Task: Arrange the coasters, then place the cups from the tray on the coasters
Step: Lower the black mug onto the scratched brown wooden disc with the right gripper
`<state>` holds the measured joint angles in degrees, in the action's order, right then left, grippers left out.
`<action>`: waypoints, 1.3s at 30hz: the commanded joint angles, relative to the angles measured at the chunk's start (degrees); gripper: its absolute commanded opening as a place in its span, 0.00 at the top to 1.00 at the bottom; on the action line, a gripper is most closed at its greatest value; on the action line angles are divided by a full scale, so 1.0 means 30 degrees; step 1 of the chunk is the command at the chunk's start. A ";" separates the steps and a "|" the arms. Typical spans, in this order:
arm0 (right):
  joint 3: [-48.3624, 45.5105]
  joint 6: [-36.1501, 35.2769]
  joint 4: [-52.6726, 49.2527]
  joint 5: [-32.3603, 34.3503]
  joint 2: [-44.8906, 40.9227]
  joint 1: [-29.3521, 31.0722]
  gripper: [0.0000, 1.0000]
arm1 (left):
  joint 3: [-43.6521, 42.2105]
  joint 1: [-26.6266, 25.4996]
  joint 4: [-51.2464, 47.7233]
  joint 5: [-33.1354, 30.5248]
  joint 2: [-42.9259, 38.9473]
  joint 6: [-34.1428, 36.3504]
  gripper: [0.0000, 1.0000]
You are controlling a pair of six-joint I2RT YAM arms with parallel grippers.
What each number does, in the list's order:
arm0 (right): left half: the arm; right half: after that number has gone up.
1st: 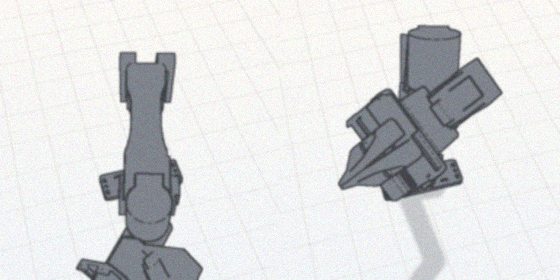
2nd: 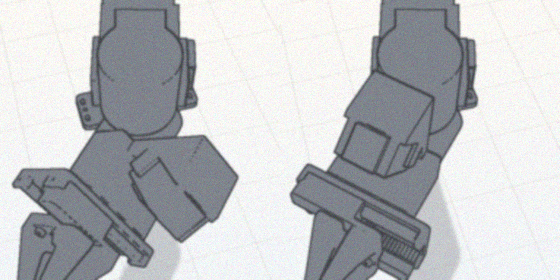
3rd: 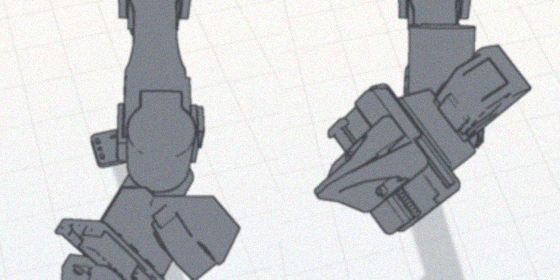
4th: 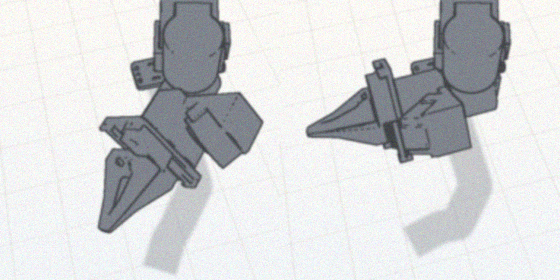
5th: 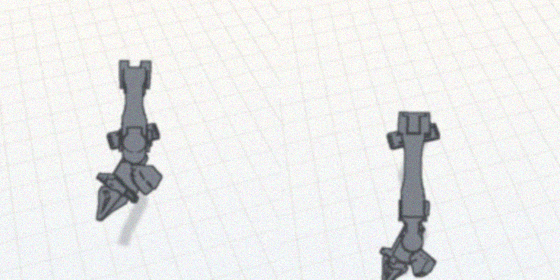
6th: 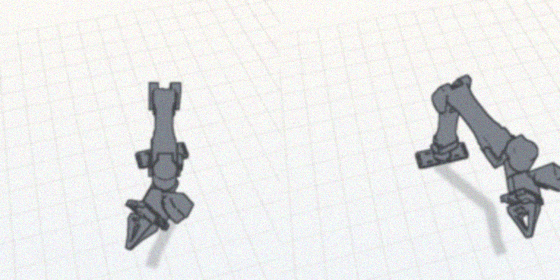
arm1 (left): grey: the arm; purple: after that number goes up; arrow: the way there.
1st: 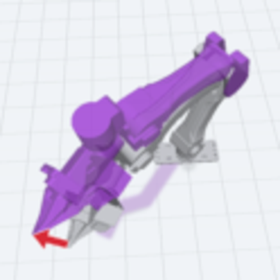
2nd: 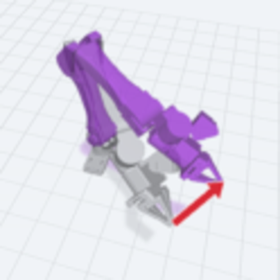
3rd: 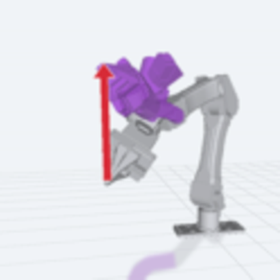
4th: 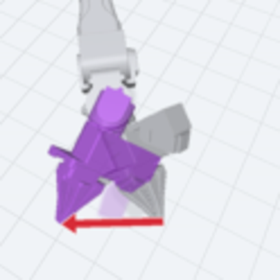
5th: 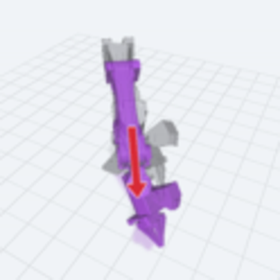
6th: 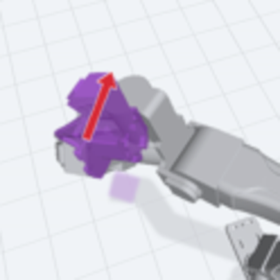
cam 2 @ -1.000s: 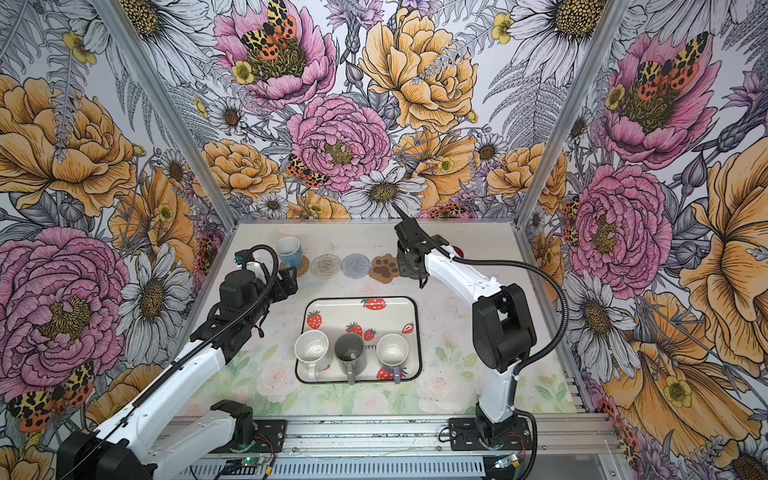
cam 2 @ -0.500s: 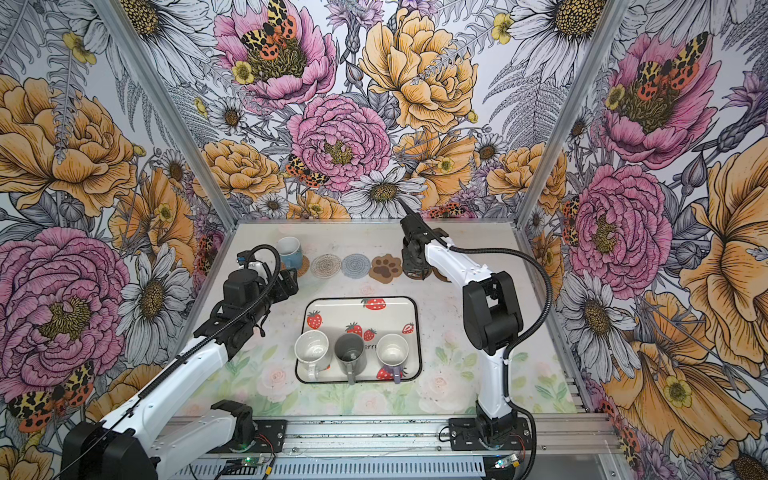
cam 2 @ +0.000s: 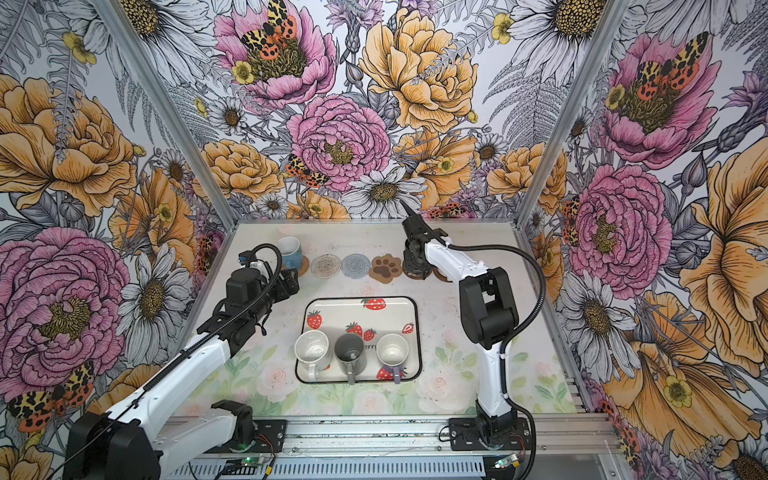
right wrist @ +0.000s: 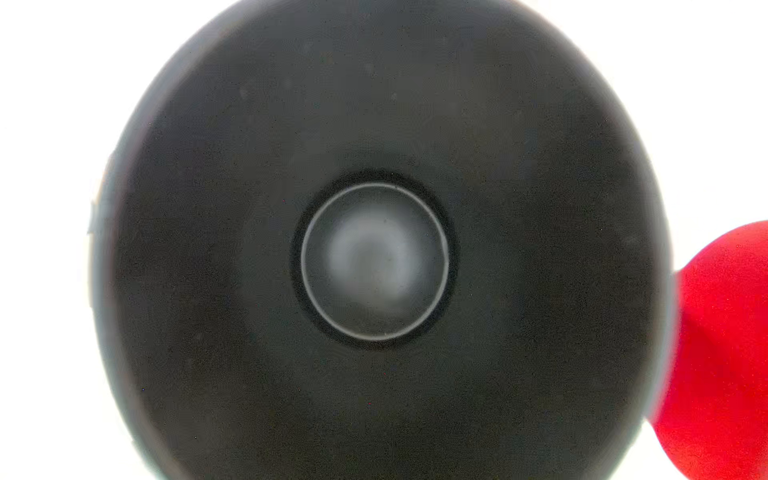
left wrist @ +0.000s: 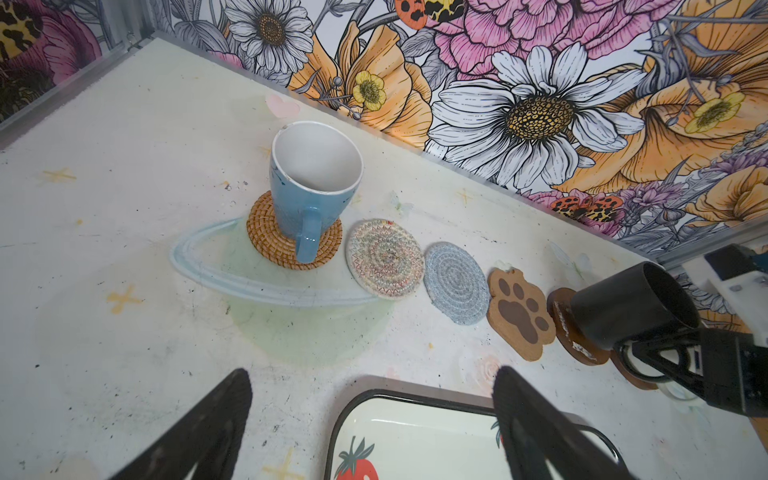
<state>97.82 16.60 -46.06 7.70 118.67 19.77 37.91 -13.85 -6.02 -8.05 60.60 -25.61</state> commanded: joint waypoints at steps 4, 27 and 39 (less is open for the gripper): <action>0.1131 0.0282 0.1014 0.0286 0.0180 -0.0219 1.00 | 0.0118 0.0177 0.0612 0.0382 0.0301 -0.0195 0.08; 0.1144 0.0576 0.0999 -0.0018 0.0728 -0.0369 1.00 | 0.0148 0.0248 0.0521 0.0453 0.0183 -0.0195 0.08; 0.0690 0.0857 0.1043 -0.0255 0.0640 -0.0379 1.00 | 0.0078 0.0250 0.0408 0.0454 -0.0129 -0.0195 0.08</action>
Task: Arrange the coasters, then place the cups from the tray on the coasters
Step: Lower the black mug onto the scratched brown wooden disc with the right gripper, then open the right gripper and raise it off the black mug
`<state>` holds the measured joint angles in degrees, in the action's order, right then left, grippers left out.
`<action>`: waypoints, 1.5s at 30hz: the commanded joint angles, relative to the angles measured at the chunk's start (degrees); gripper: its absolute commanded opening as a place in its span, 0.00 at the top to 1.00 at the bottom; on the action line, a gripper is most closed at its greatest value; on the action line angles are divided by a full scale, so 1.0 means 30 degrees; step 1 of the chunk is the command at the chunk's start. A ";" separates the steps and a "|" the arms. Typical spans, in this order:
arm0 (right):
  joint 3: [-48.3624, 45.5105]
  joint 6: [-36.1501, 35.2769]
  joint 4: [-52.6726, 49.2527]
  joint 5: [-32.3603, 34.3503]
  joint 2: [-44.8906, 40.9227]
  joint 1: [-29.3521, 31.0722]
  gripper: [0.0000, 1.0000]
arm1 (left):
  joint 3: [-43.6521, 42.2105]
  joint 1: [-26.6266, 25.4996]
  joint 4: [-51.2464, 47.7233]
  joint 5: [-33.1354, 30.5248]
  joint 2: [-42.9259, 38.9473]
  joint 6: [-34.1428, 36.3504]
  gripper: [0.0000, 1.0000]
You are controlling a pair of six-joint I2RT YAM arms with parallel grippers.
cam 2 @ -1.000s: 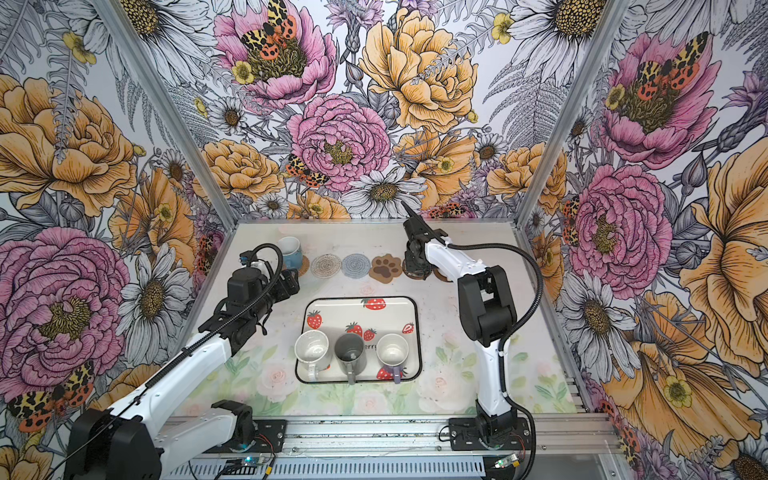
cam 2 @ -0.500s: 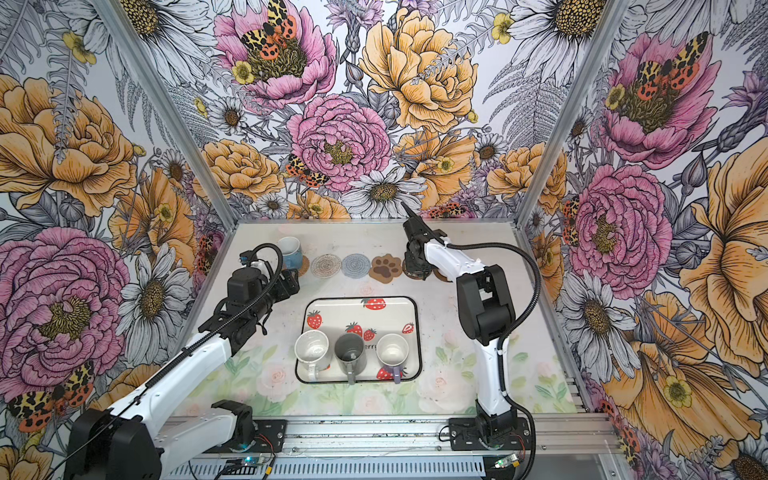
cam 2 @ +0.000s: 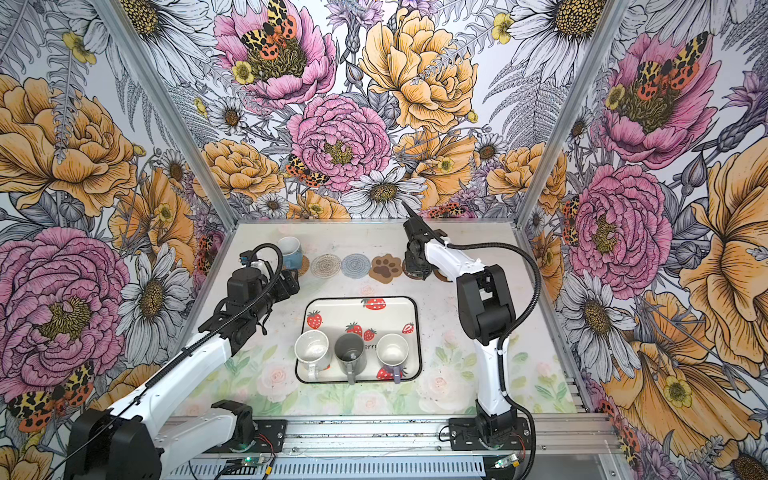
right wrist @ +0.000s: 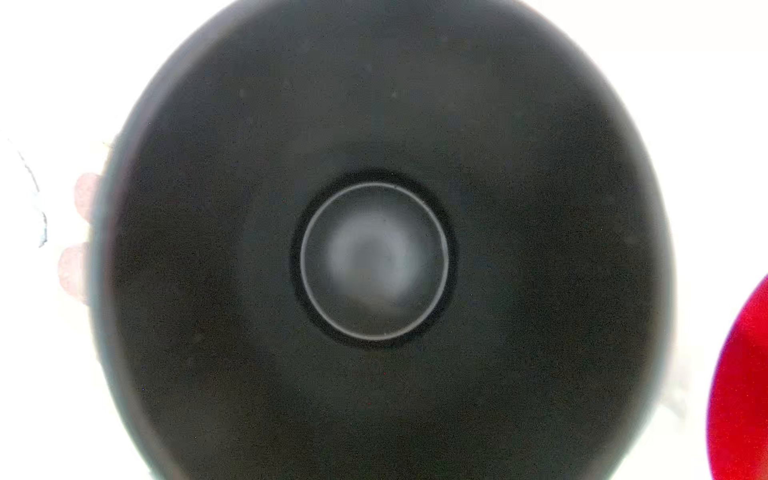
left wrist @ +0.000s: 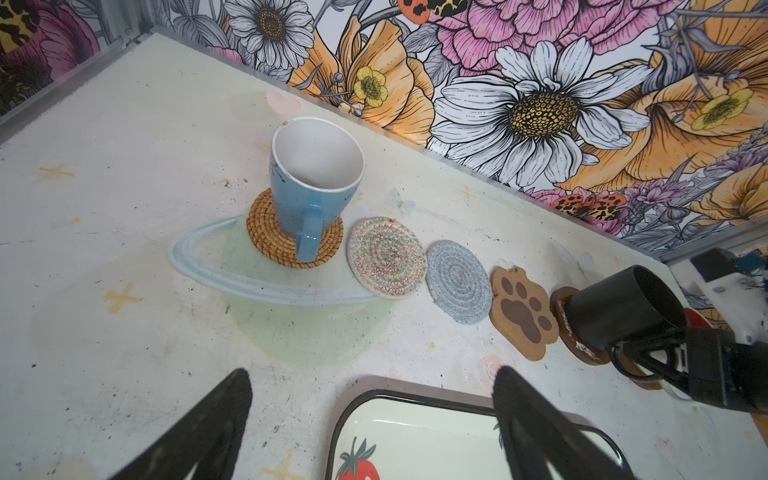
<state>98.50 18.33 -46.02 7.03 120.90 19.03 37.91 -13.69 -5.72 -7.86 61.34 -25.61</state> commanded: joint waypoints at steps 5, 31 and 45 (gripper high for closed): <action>0.0333 0.0307 0.1011 -0.0064 -0.0219 -0.0158 1.00 | 0.0078 0.0192 0.0294 0.0407 -0.0385 -0.0195 0.08; -0.0625 0.0483 0.1029 -0.0409 -0.1256 -0.0127 0.52 | -0.0010 0.0202 -0.0013 0.0443 -0.1074 -0.0195 0.08; -0.1807 0.1276 0.1044 -0.0321 -0.5634 -0.0072 0.41 | 0.0048 0.0185 -0.0886 0.0641 -0.2682 -0.0443 0.08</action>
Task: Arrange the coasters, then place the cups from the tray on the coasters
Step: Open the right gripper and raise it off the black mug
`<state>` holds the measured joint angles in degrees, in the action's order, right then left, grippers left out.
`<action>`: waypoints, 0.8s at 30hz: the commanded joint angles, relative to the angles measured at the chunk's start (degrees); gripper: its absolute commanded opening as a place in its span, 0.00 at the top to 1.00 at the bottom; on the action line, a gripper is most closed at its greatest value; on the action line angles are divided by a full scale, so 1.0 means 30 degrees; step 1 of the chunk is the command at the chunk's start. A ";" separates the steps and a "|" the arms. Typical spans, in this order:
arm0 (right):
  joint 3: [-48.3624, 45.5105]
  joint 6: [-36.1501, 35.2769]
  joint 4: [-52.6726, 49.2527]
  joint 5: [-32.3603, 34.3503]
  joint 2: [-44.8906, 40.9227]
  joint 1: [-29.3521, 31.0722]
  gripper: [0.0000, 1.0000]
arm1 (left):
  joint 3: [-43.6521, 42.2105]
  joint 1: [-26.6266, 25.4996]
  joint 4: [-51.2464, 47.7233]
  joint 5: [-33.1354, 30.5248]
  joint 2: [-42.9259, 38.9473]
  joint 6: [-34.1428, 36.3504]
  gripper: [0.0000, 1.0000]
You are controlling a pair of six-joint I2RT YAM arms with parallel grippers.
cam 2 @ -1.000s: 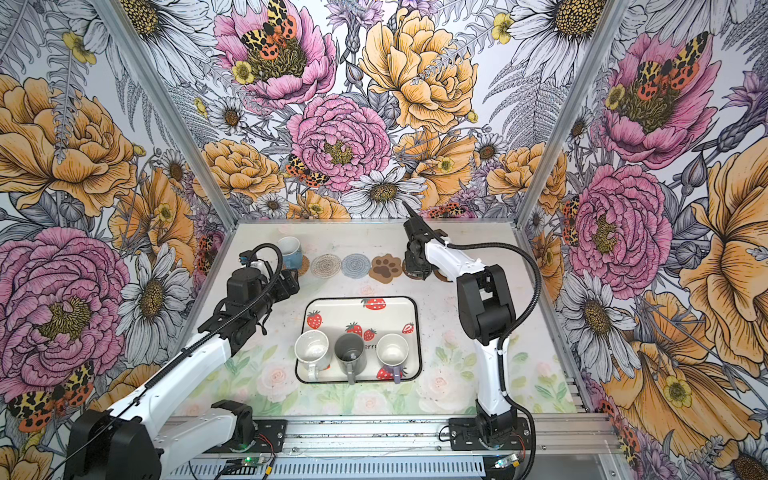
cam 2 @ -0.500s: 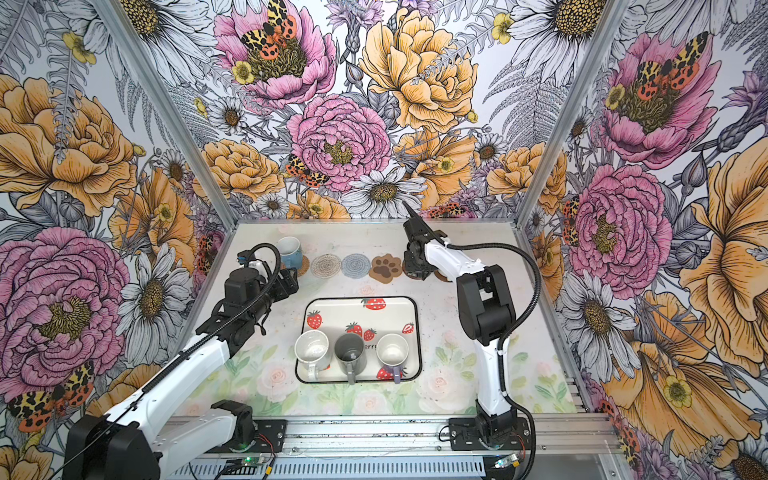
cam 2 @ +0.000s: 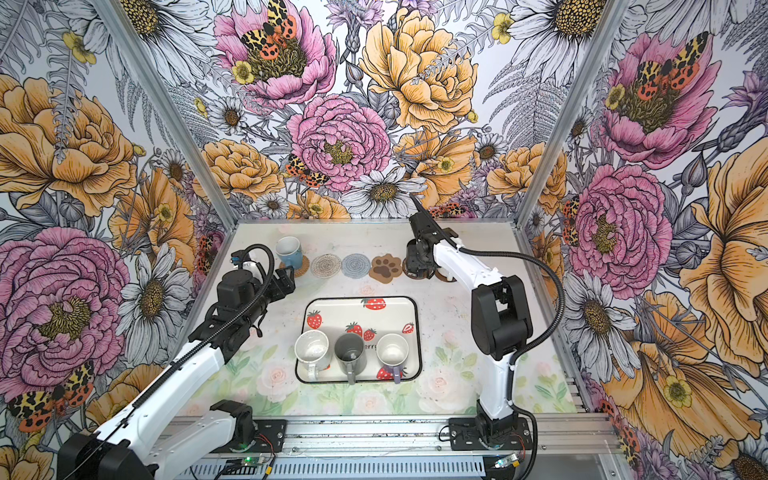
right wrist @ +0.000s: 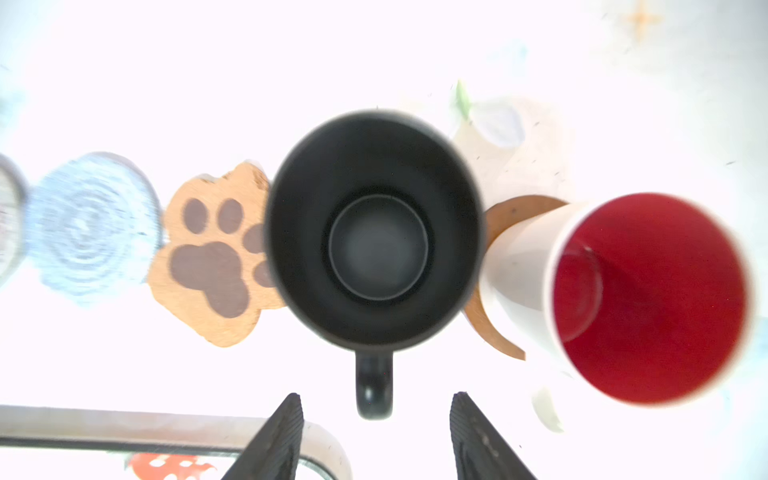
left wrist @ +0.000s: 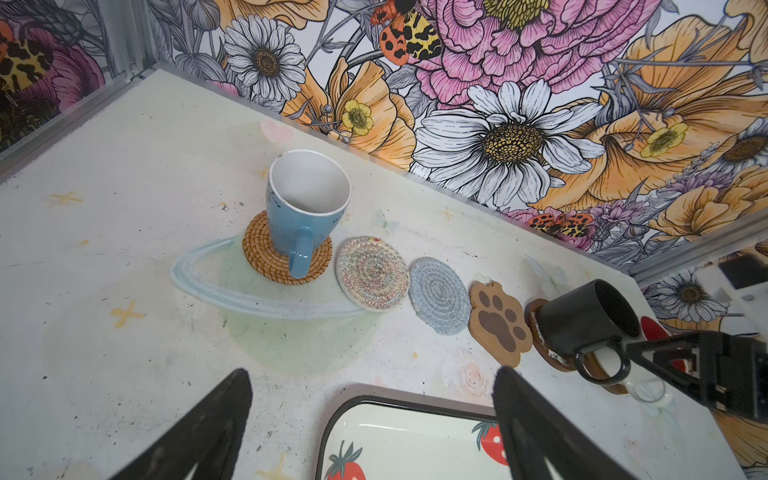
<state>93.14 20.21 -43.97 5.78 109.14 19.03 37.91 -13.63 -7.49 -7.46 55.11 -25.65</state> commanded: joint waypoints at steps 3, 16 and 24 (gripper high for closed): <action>-0.0170 0.1810 0.0946 0.0300 -0.2887 0.0153 0.41 | 0.0213 0.0148 -0.0548 0.0722 -0.1101 -0.0775 0.08; -0.3884 0.5457 0.5422 0.0516 -0.7738 0.1830 0.43 | 0.1978 -0.0354 -0.2544 0.0547 -0.2466 -0.1816 0.10; -0.5839 0.6184 0.8224 -0.1110 -0.8638 0.2007 0.48 | 0.3977 -0.1633 -0.4121 -0.0529 -0.0531 -0.2391 0.13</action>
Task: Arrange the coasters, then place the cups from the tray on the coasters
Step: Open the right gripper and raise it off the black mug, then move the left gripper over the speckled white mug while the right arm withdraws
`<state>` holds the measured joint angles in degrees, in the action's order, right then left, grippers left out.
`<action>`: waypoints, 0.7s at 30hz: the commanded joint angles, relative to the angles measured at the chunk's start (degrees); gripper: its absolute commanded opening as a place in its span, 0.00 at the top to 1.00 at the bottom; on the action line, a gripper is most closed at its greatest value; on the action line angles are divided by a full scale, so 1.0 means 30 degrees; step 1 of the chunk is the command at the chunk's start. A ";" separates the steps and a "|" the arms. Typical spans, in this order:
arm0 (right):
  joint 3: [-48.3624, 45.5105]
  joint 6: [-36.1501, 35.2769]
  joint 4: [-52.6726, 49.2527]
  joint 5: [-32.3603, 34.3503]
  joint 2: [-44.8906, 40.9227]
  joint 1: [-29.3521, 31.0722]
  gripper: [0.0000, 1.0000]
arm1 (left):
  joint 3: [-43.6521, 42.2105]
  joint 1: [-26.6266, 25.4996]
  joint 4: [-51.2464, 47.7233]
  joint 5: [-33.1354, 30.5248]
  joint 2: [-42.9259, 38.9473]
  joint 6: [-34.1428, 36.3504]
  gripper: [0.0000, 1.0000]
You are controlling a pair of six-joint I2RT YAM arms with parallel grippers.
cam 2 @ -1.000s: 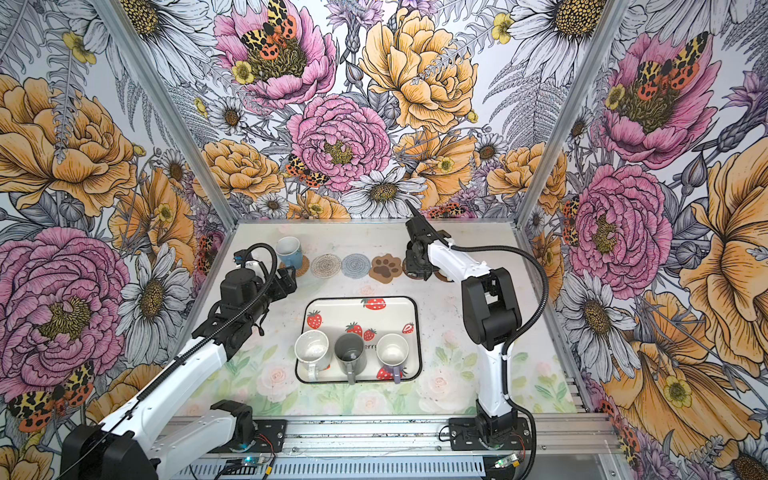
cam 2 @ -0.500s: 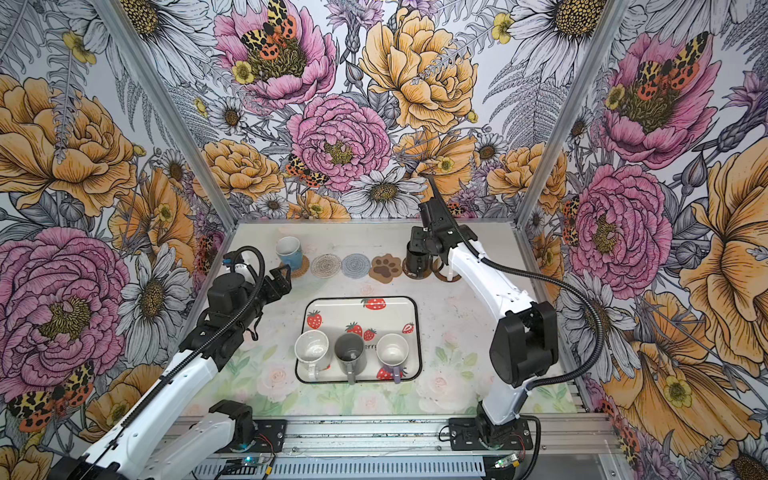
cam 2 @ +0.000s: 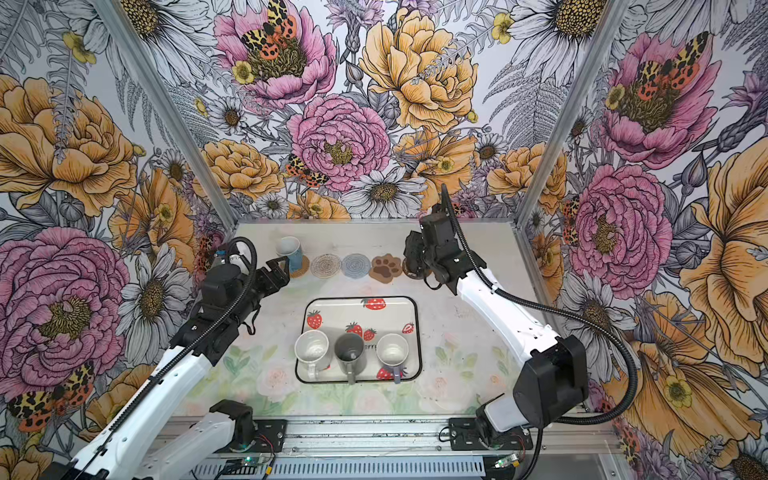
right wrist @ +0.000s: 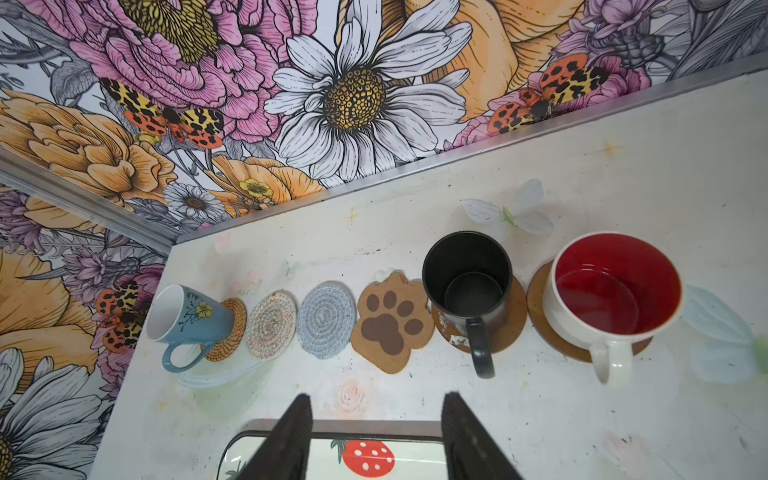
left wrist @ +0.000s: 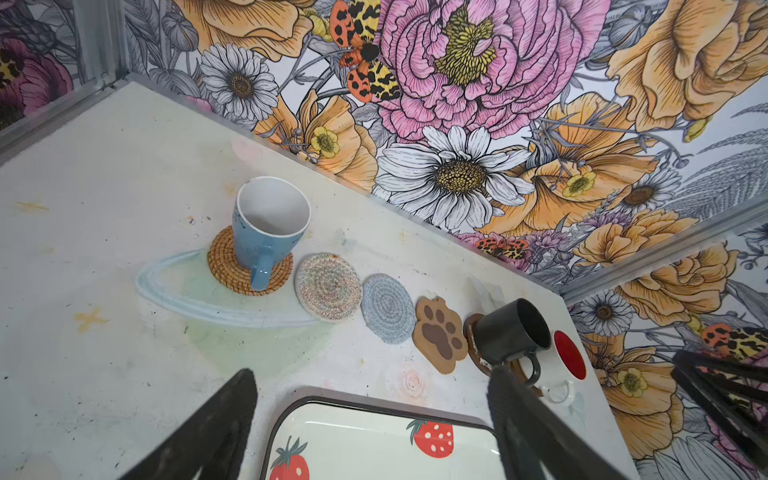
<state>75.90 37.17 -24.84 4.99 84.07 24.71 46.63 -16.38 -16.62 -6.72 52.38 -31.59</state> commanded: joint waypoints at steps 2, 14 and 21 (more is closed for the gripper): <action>0.0128 0.0509 0.2086 -0.1345 0.0055 0.0086 0.48 | 0.1590 -0.1557 -0.1642 -0.1616 0.0652 -0.0526 0.13; 0.1913 0.0421 0.2358 -0.3749 0.0833 0.0330 0.50 | 0.2679 -0.3622 -0.4220 -0.4227 0.0009 -0.1277 0.15; -0.1700 0.1017 0.3749 -0.1967 -0.2042 0.0787 0.51 | 0.2699 -0.3622 -0.4962 -0.4121 -0.0302 -0.0281 0.15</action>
<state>73.17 39.13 -16.60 -3.62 82.32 26.70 54.81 -26.89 -29.87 -17.93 51.94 -34.13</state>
